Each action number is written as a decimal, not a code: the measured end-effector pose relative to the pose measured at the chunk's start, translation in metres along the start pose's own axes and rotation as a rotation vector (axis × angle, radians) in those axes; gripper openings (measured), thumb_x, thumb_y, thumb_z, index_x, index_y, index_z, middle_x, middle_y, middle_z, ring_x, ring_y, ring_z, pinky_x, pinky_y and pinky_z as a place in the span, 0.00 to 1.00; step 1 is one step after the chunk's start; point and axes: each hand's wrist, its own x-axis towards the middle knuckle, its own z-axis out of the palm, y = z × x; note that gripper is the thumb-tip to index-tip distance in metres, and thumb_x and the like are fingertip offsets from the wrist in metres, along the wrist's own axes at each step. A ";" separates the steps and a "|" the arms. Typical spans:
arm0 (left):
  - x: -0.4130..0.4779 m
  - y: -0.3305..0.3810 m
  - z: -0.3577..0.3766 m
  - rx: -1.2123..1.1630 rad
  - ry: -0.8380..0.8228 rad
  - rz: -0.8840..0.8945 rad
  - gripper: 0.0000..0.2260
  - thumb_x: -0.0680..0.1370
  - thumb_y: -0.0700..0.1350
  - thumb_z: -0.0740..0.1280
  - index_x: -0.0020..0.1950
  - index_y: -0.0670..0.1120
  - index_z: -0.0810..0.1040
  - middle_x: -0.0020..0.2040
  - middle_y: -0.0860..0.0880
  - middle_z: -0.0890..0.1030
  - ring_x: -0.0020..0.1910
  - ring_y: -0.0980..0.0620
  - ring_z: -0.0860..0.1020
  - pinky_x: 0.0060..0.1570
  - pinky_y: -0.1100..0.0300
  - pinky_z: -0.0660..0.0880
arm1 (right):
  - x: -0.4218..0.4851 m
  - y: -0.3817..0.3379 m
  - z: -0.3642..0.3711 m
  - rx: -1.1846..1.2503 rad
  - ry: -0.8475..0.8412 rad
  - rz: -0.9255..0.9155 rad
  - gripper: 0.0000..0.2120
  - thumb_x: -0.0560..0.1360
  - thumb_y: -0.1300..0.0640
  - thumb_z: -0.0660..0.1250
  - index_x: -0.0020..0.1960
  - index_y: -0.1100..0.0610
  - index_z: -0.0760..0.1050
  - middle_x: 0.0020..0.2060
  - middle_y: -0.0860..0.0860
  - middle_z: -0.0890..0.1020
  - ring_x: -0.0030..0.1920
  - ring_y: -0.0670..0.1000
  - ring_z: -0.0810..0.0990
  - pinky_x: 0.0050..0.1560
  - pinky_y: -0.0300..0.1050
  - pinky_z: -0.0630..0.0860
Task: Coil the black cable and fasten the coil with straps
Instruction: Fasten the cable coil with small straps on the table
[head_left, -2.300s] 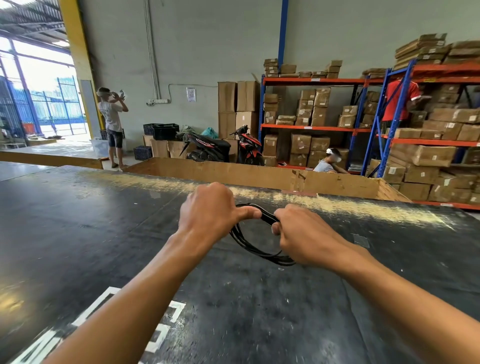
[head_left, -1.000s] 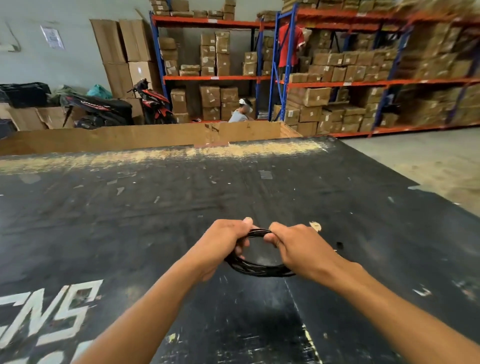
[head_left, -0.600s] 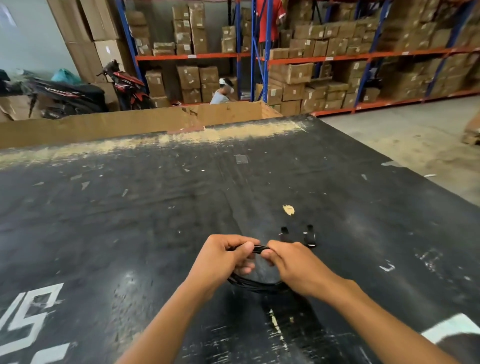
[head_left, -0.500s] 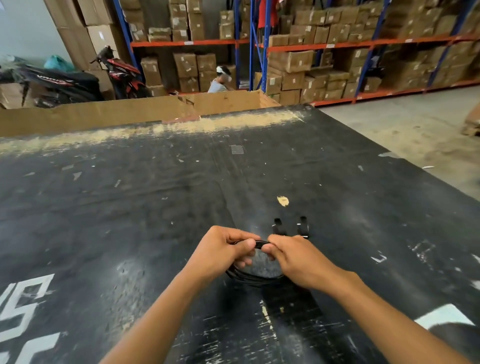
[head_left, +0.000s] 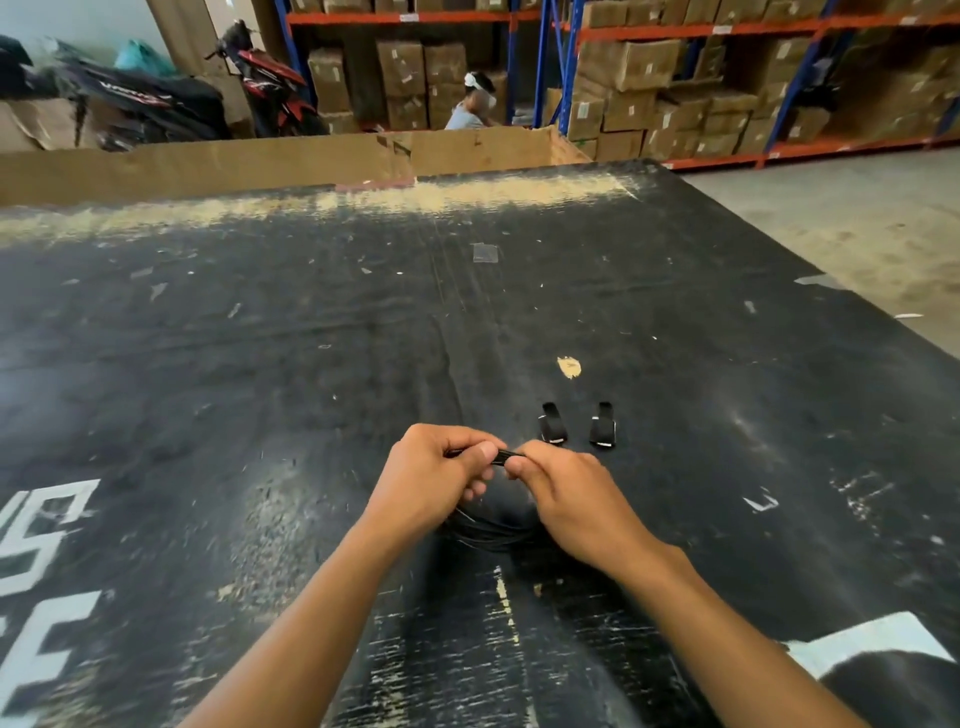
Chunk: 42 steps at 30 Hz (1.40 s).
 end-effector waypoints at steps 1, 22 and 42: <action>0.002 -0.002 0.001 0.003 0.038 -0.007 0.11 0.79 0.40 0.68 0.42 0.51 0.87 0.30 0.53 0.82 0.29 0.56 0.77 0.31 0.67 0.74 | 0.003 -0.002 -0.001 0.025 -0.003 0.004 0.13 0.80 0.47 0.58 0.41 0.52 0.74 0.32 0.48 0.77 0.38 0.55 0.78 0.41 0.55 0.75; 0.048 0.003 -0.034 0.065 0.269 -0.008 0.12 0.80 0.42 0.65 0.42 0.52 0.85 0.30 0.55 0.83 0.29 0.60 0.77 0.37 0.61 0.77 | 0.056 0.020 0.000 -0.125 0.180 0.303 0.04 0.75 0.61 0.68 0.42 0.55 0.75 0.36 0.49 0.80 0.42 0.55 0.79 0.38 0.46 0.66; 0.049 0.030 -0.032 0.115 0.308 0.073 0.08 0.78 0.42 0.67 0.40 0.52 0.80 0.31 0.54 0.84 0.29 0.59 0.80 0.42 0.53 0.81 | 0.059 -0.047 -0.035 -0.453 0.102 -0.376 0.02 0.74 0.57 0.69 0.46 0.52 0.79 0.42 0.48 0.81 0.45 0.54 0.76 0.39 0.50 0.73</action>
